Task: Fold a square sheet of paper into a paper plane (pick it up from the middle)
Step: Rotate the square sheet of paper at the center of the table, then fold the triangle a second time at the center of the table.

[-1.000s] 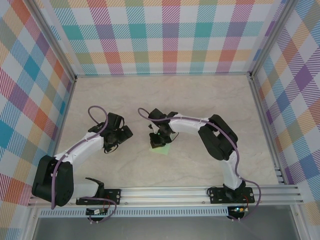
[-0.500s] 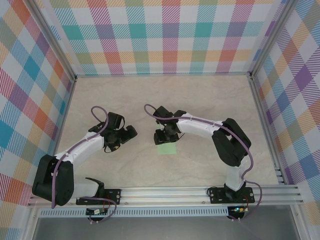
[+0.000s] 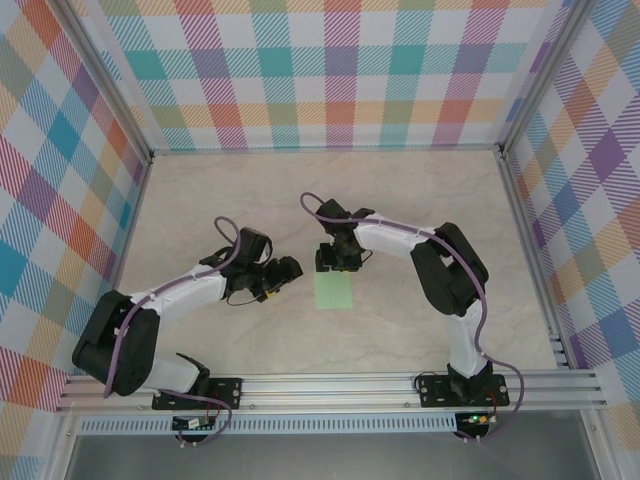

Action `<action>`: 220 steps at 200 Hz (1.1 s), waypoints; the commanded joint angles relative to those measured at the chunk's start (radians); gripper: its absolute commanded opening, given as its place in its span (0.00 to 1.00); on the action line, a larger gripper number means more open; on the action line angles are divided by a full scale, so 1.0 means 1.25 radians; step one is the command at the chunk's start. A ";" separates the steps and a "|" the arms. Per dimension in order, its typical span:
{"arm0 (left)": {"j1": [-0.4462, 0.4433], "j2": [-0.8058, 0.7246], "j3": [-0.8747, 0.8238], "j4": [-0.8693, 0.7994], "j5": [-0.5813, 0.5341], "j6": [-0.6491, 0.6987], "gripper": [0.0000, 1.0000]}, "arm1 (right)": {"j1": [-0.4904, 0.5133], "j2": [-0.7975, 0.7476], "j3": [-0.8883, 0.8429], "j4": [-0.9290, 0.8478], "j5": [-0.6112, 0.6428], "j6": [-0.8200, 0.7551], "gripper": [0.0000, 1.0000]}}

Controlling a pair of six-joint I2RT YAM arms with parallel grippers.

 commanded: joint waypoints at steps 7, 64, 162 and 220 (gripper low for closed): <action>-0.029 0.029 -0.012 0.077 0.062 -0.041 0.71 | -0.020 0.016 -0.012 0.012 -0.048 0.012 0.52; -0.094 0.100 -0.001 0.146 0.088 -0.079 0.67 | -0.102 0.012 -0.115 0.102 -0.194 0.039 0.50; -0.145 0.179 0.046 0.170 0.082 -0.090 0.62 | -0.159 0.031 -0.161 0.141 -0.272 0.041 0.49; -0.150 0.194 0.069 0.128 0.052 -0.077 0.57 | -0.173 0.032 -0.173 0.147 -0.280 0.045 0.48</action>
